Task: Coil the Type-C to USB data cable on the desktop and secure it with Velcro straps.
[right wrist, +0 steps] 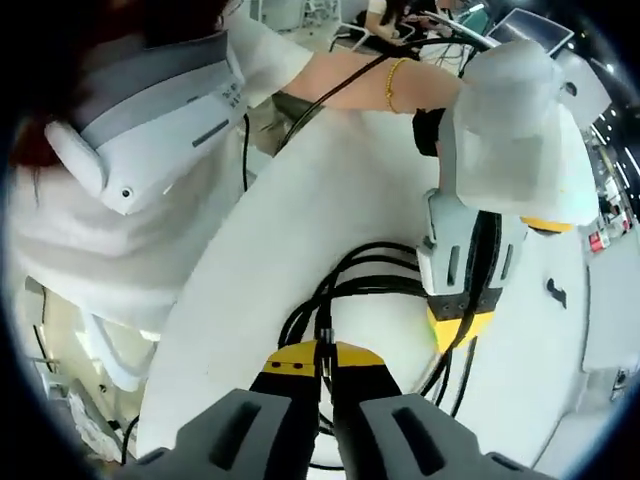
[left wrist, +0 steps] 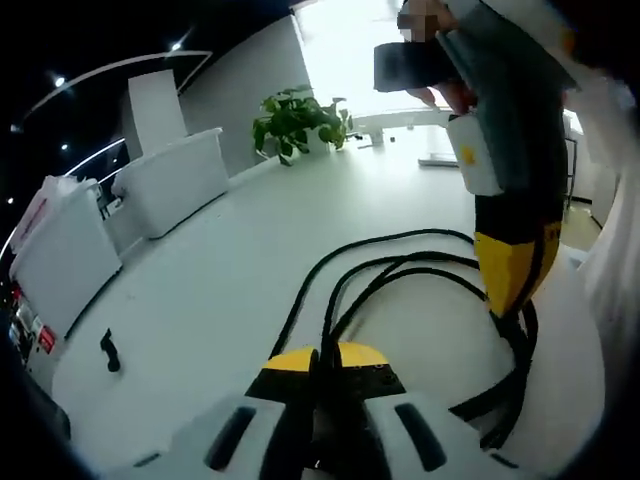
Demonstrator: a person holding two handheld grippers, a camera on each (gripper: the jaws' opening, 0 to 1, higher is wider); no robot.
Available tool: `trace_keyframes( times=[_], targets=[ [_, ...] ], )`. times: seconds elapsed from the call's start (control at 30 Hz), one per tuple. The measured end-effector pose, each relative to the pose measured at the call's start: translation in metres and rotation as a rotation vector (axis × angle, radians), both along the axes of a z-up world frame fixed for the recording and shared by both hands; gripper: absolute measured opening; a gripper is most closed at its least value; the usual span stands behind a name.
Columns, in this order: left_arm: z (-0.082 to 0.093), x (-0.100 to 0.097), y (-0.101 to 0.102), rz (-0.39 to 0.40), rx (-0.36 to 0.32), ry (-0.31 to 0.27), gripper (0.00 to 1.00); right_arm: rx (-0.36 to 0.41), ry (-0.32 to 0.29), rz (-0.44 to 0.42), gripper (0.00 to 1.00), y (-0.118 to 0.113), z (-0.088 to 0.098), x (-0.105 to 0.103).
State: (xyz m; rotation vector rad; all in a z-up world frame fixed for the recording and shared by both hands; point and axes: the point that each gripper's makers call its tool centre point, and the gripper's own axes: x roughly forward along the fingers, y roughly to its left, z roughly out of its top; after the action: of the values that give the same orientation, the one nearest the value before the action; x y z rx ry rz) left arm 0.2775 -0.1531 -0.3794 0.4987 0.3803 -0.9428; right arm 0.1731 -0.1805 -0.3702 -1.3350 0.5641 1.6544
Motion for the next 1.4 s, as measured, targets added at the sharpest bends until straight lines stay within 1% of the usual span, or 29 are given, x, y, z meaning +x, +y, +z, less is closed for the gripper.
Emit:
trace_keyframes(
  times=[0.1,0.17,0.2,0.23,0.33,0.5,0.53,0.57,0.6,0.63,0.67,0.7,0.73,0.77,0.8,0.83,0.87,0.9,0.93,0.97,1.0,1.07,1.13,1.17,1.23,1.27,1.3,1.33,1.4],
  targets=[
    [0.0,-0.005,0.001,-0.017,0.028,-0.013,0.07,-0.031,-0.032,-0.026,0.02,-0.014,-0.001,0.007],
    [0.0,-0.006,0.002,-0.031,0.051,-0.027,0.07,-0.059,-0.067,-0.052,0.02,-0.025,-0.002,0.015],
    [0.0,-0.007,0.003,-0.038,0.061,-0.031,0.07,-0.083,-0.104,-0.067,0.02,-0.035,-0.003,0.023],
    [-0.001,-0.009,0.003,-0.043,0.063,-0.028,0.07,-0.08,-0.113,-0.075,0.02,-0.037,-0.005,0.027],
    [0.0,-0.014,0.002,-0.07,0.071,-0.024,0.07,-0.074,-0.1,-0.094,0.02,-0.042,-0.003,0.028],
    [0.0,-0.015,0.003,-0.074,0.099,-0.036,0.07,-0.078,-0.097,-0.104,0.03,-0.045,-0.004,0.029],
    [0.0,-0.014,0.003,-0.069,0.105,-0.043,0.07,-0.075,-0.098,-0.101,0.03,-0.044,-0.005,0.028],
    [0.0,-0.012,0.005,-0.063,0.12,-0.059,0.07,-0.059,-0.118,-0.077,0.04,-0.041,-0.005,0.029],
    [0.001,-0.009,0.006,-0.063,0.141,-0.082,0.08,-0.049,-0.124,-0.076,0.04,-0.039,-0.005,0.03],
    [0.001,-0.007,0.008,-0.068,0.158,-0.094,0.09,-0.01,-0.117,-0.11,0.05,-0.035,-0.002,0.031],
    [0.002,-0.006,0.009,-0.058,0.143,-0.087,0.11,0.048,-0.053,-0.188,0.06,-0.031,0.002,0.028],
    [0.004,-0.003,0.009,-0.021,0.102,-0.073,0.15,0.11,0.0,-0.252,0.1,-0.027,0.009,0.027],
    [0.005,-0.001,0.01,-0.003,0.079,-0.064,0.18,0.191,0.036,-0.287,0.13,-0.02,0.018,0.028],
    [0.006,0.0,0.01,0.007,0.061,-0.048,0.2,0.301,0.07,-0.299,0.15,-0.012,0.029,0.029],
    [0.008,0.001,0.012,0.006,0.058,-0.054,0.24,0.42,0.099,-0.345,0.18,-0.005,0.041,0.034],
    [0.009,0.002,0.012,0.009,0.053,-0.056,0.26,0.528,0.102,-0.404,0.22,-0.002,0.052,0.045],
    [0.009,0.003,0.012,0.012,0.05,-0.056,0.29,0.612,0.084,-0.452,0.28,-0.003,0.06,0.059],
    [0.009,0.004,0.008,0.02,0.035,-0.048,0.33,0.7,0.072,-0.525,0.34,-0.003,0.065,0.074],
    [0.009,0.005,0.007,0.032,0.009,-0.026,0.34,0.746,0.073,-0.604,0.36,-0.008,0.065,0.087],
    [0.008,0.005,0.005,0.029,-0.002,-0.018,0.34,0.774,0.086,-0.658,0.38,-0.012,0.062,0.097],
    [0.008,0.007,0.005,0.037,-0.016,-0.009,0.35,0.779,0.08,-0.71,0.41,-0.015,0.056,0.105],
    [0.008,0.011,0.004,0.064,-0.041,0.012,0.35,0.804,0.057,-0.724,0.45,-0.017,0.049,0.111],
    [0.007,0.014,0.002,0.073,-0.046,0.015,0.36,0.849,0.038,-0.693,0.43,-0.013,0.05,0.109],
    [0.008,0.014,0.001,0.067,-0.043,0.009,0.36,0.867,0.039,-0.692,0.48,-0.013,0.052,0.109],
    [0.008,0.014,0.001,0.063,-0.041,0.005,0.37,1.014,0.108,-0.711,0.59,-0.008,0.068,0.106],
    [0.008,0.014,0.0,0.056,-0.037,0.002,0.37,1.108,0.187,-0.726,0.63,-0.005,0.081,0.103],
    [0.008,0.014,0.0,0.05,-0.036,0.002,0.37,1.189,0.267,-0.757,0.64,-0.006,0.092,0.1],
    [0.008,0.012,-0.002,0.035,-0.041,0.01,0.37,1.261,0.347,-0.785,0.62,-0.006,0.103,0.098],
    [0.006,0.008,-0.007,0.018,-0.084,0.065,0.37,1.392,0.477,-0.822,0.48,-0.009,0.124,0.098]
  ],
)
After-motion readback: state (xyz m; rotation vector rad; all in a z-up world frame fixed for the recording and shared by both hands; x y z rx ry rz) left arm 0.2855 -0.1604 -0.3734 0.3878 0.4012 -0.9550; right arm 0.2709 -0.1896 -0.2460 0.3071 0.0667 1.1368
